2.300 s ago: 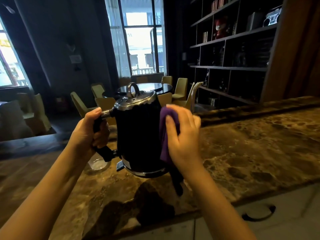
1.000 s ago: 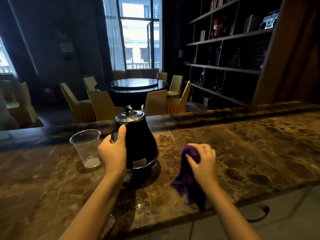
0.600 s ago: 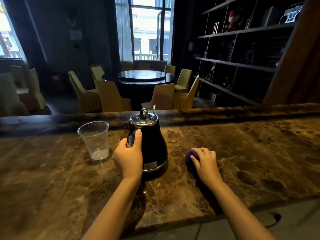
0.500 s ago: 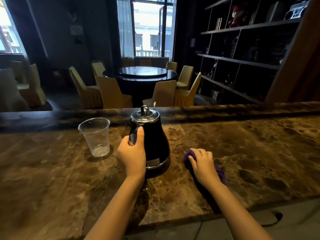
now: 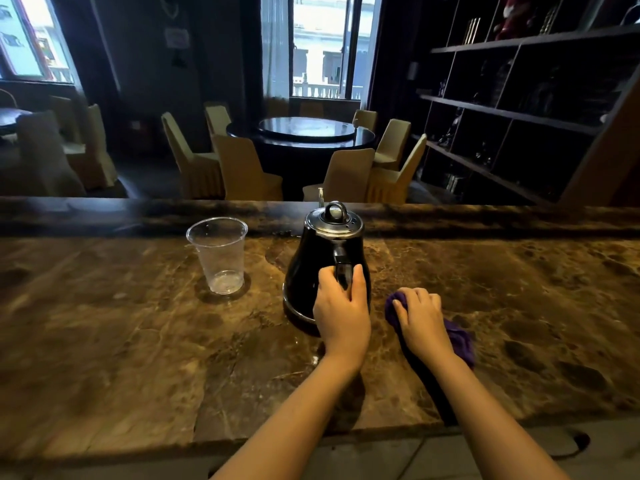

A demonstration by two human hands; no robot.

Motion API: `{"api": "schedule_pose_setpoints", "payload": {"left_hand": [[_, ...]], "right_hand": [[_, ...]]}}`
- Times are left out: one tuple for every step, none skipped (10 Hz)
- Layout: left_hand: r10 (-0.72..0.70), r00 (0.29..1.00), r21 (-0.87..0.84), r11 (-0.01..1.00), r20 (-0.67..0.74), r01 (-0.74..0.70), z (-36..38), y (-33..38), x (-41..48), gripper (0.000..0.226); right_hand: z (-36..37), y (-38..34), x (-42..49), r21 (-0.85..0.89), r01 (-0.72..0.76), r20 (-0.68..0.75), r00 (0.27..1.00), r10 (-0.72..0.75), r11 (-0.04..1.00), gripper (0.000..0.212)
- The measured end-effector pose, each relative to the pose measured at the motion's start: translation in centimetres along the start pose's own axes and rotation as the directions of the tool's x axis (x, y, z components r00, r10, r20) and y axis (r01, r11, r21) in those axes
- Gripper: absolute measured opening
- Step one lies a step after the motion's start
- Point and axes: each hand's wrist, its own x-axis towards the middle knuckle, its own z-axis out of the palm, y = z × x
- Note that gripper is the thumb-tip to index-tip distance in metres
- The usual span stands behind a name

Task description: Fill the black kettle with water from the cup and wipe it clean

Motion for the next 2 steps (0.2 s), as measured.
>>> {"api": "schedule_pose_setpoints", "payload": {"left_hand": [[-0.009, 0.992, 0.007, 1.000, 0.124, 0.008, -0.3, 0.2, 0.2, 0.021], [0.017, 0.953, 0.144, 0.988, 0.304, -0.064, -2.3, -0.3, 0.7, 0.024]], "right_hand": [[0.1, -0.4, 0.2, -0.023, -0.006, 0.018, 1.000, 0.006, 1.000, 0.029], [0.0, -0.5, 0.5, -0.086, 0.016, 0.051, 0.999, -0.011, 0.996, 0.035]]}}
